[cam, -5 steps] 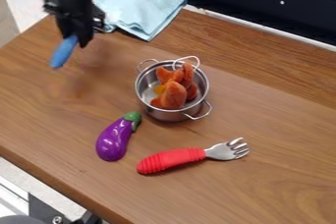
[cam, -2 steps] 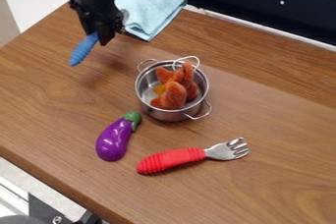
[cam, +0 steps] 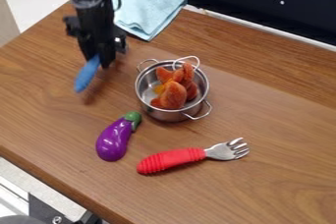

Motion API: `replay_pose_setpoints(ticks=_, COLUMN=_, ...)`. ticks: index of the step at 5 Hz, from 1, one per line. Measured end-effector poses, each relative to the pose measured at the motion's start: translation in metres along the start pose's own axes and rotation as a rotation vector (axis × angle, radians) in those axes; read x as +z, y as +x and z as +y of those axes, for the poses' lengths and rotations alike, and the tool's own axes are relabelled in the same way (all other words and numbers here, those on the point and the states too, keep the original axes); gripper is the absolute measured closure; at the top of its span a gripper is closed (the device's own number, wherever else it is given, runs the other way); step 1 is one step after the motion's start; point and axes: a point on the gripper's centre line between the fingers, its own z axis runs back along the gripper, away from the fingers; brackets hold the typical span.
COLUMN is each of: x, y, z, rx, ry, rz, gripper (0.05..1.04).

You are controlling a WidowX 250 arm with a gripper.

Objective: Moved the blue spoon in the middle of the table next to the eggplant

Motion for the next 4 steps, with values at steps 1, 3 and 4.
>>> replay_pose_setpoints(ticks=1, x=0.012, y=-0.034, z=-0.005, rx=0.006, ry=-0.03, rz=0.006, gripper=0.757)
replay_pose_setpoints(ticks=3, x=0.011, y=-0.087, z=-0.02, rx=0.021, ry=-0.062, rz=0.047, gripper=0.757)
replay_pose_setpoints(ticks=4, x=0.003, y=-0.102, z=-0.03, rx=-0.025, ry=-0.046, rz=0.029, gripper=0.757)
